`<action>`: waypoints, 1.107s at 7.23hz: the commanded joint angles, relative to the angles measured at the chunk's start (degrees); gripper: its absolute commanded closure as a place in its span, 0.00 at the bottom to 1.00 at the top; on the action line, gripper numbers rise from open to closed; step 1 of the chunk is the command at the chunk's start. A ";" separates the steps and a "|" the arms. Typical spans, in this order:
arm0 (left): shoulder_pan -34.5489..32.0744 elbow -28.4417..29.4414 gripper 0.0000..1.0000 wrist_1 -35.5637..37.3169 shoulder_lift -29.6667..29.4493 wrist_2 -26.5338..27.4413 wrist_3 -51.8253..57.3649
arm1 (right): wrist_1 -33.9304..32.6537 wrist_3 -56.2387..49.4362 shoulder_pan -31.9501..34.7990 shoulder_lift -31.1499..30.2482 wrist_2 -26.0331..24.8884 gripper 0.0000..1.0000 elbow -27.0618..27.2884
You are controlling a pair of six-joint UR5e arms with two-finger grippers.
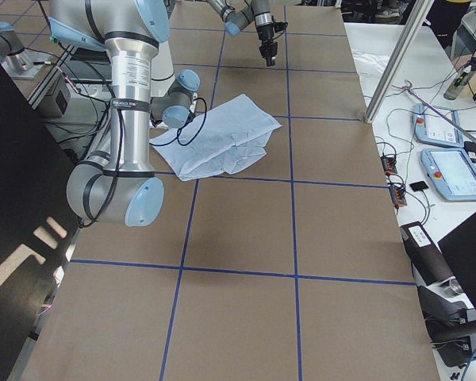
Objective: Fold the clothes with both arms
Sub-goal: 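Drag the grasped edge with the right gripper, rotating the folded shirt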
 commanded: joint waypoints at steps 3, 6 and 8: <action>14.23 -1.19 0.38 10.34 -1.19 11.77 -5.89 | 0.03 -2.52 23.58 13.44 -0.56 0.00 -10.20; 16.10 1.88 0.39 15.91 -5.59 12.58 -5.72 | -0.06 -11.94 30.56 15.60 -1.27 0.00 -14.01; 16.10 2.94 0.40 15.83 -5.69 12.58 -5.63 | 0.03 -12.03 30.66 15.60 -2.22 0.00 -14.55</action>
